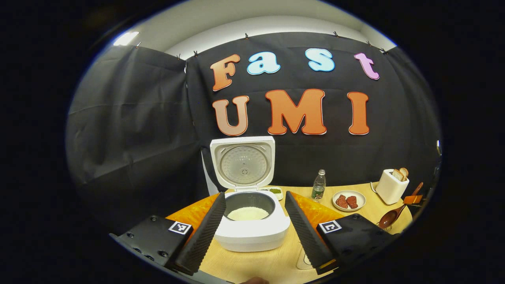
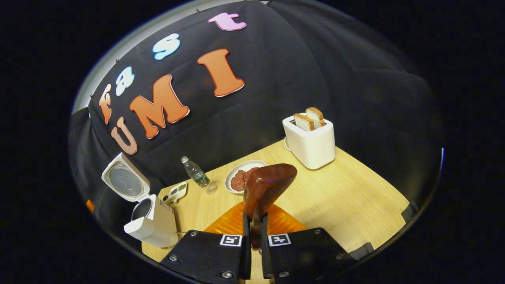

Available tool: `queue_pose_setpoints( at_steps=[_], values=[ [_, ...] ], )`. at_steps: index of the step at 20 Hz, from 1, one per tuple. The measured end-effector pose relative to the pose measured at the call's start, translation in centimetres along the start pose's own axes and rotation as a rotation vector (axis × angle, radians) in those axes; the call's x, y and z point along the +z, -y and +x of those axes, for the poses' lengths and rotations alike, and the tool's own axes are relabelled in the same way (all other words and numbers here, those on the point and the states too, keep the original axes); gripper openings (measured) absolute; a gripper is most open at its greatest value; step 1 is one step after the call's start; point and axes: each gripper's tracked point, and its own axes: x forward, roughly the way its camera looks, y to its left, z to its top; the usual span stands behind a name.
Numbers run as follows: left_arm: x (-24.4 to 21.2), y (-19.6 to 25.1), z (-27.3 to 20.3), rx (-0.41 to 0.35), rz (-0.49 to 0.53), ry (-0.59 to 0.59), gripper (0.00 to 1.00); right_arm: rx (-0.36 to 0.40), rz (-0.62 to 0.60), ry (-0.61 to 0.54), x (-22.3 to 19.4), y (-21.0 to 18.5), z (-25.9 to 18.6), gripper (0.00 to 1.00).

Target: Close the left gripper, press the button to open the rice cooker; take a wooden spoon from the chopstick holder with the right hand, scoop a spoonful of rice and pour it into the rice cooker, then put the wooden spoon back into the chopstick holder.

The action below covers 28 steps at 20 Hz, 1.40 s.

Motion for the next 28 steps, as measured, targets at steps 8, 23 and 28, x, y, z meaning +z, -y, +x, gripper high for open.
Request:
queue_pose_setpoints(
  at_steps=[8, 23, 28],
  values=[
    [-1.9, -3.6, 2.1, 0.013, -0.021, -0.03, 0.97, 0.135, -0.178, -0.02, -2.6, -9.8, -1.7, 0.1],
    [-3.9, -9.9, 2.6, 0.086, -0.004, -0.084, 0.97, -0.005, -0.653, -0.057, -14.7, -12.0, 2.8, 0.1],
    [-3.8, -9.1, 3.3, 0.054, 0.053, -0.085, 0.97, -0.049, -0.631, -0.039, -16.3, -11.6, 1.6, 0.08]
  ],
)
